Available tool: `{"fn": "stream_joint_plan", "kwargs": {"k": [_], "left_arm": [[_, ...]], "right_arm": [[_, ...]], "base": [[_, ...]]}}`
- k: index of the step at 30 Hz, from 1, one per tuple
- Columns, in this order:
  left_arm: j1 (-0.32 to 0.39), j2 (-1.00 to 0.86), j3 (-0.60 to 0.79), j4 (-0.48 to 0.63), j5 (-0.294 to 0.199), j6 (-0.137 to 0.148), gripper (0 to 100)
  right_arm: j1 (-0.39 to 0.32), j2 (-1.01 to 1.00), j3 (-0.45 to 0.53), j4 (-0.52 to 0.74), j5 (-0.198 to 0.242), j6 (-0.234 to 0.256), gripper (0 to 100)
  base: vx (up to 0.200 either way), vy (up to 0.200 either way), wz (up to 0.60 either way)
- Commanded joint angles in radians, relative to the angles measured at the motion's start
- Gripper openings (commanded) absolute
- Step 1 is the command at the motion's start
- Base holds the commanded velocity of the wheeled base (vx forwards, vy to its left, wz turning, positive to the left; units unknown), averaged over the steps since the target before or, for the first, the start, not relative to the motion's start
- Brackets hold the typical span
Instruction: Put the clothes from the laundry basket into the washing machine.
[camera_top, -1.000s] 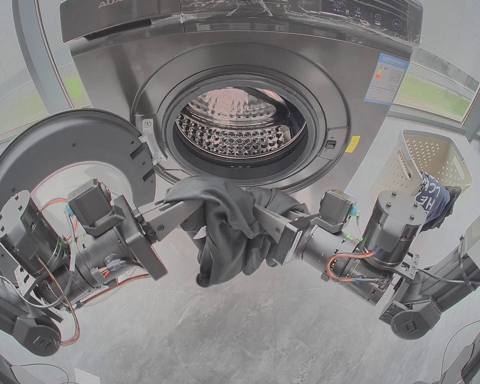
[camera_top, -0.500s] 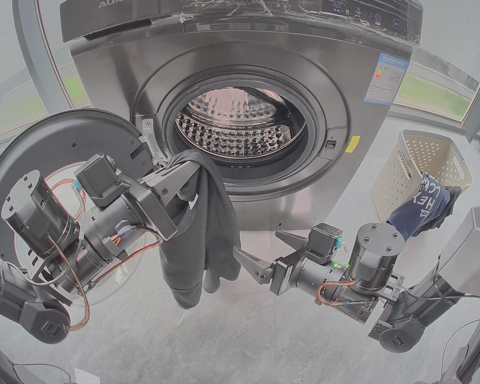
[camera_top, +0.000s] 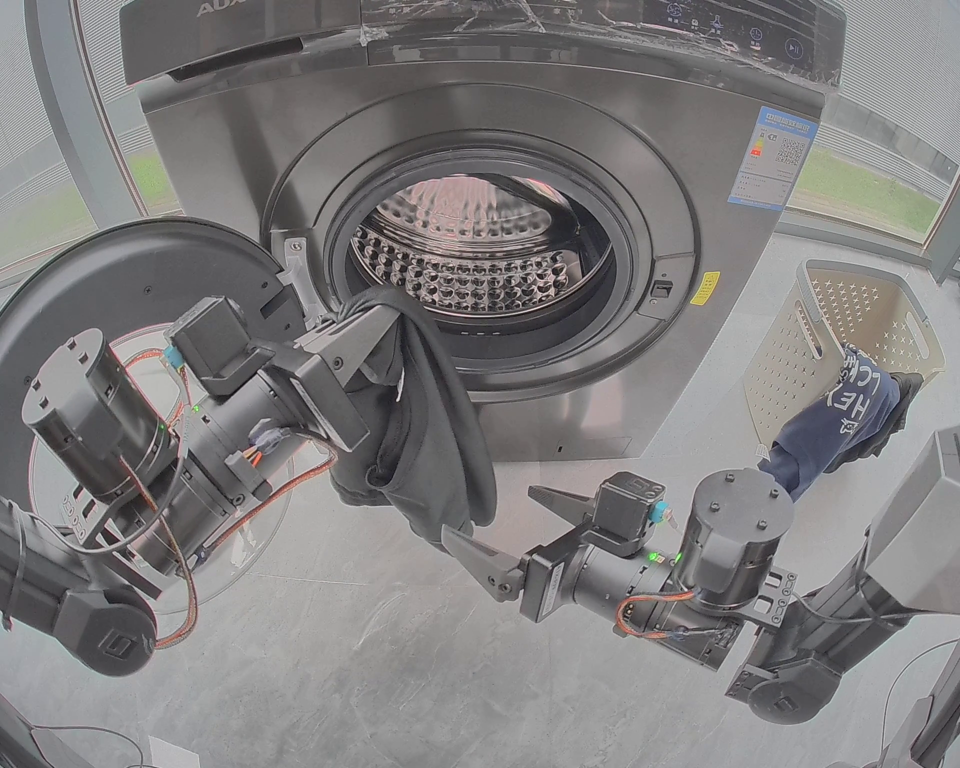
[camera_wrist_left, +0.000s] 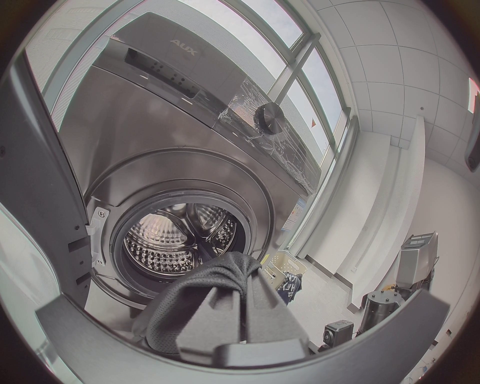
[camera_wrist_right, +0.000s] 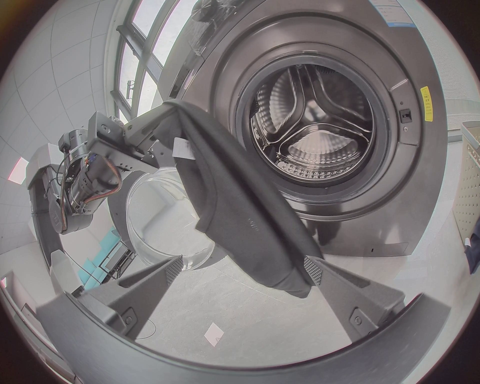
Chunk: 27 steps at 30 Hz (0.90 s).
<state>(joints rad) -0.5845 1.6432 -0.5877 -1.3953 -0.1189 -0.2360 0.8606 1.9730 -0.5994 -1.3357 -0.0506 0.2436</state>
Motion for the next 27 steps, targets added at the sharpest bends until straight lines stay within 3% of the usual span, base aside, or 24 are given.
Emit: {"fn": "stream_joint_plan", "kwargs": {"k": [1, 11, 16, 27], "left_arm": [[0.0, 0.012, -0.009, -0.001, 0.004, 0.0, 0], [0.0, 0.018, -0.014, -0.001, 0.004, 0.0, 0], [0.0, 0.02, -0.012, -0.001, 0.004, 0.001, 0], [-0.002, 0.018, -0.012, -0.002, 0.002, 0.0, 0]], "right_arm": [[0.024, 0.044, -0.014, -0.017, 0.002, -0.001, 100], [0.06, 0.162, -0.088, -0.062, 0.006, -0.035, 100], [0.046, 0.233, -0.191, -0.045, 0.006, -0.038, 100], [-0.009, 0.368, -0.382, -0.048, 0.005, -0.101, 100]], "base": [[0.0, 0.0, 0.0], [0.0, 0.0, 0.0], [0.0, 0.0, 0.0], [0.0, 0.0, 0.0]]}}
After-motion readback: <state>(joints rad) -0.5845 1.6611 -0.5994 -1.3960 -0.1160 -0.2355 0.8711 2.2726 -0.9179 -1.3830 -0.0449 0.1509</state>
